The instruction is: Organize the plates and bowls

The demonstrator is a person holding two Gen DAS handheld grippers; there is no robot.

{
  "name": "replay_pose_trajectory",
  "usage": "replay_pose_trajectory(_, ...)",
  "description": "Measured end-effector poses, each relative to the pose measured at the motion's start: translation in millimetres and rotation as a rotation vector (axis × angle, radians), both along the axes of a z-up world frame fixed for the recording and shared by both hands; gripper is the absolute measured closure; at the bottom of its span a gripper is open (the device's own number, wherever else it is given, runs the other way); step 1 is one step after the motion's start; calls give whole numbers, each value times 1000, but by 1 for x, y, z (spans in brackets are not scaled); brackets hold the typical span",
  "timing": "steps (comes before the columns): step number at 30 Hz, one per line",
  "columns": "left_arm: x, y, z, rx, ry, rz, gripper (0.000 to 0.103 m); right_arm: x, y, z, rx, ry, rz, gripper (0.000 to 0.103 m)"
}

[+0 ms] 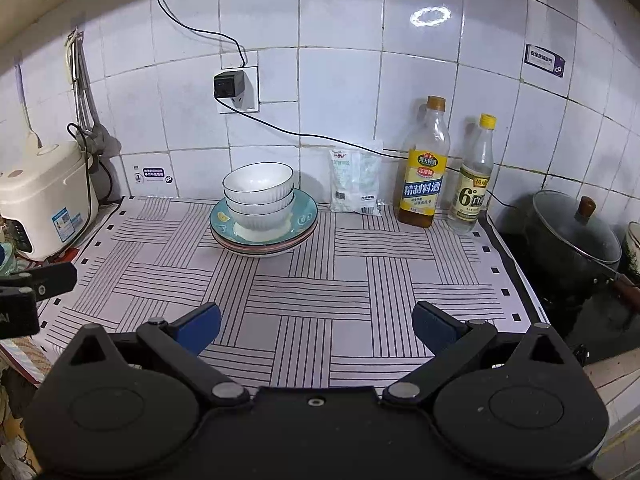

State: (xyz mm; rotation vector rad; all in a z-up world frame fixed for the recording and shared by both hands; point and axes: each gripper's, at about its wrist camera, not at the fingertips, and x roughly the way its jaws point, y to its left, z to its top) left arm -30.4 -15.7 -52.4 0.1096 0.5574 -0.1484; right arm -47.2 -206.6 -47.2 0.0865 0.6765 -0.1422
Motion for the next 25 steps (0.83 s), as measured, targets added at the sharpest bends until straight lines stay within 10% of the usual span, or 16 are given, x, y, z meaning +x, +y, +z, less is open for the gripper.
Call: replay_pose_trajectory(25, 1, 11, -4, -67, -5, 30, 0, -4, -4, -4, 11, -1, -14, 0)
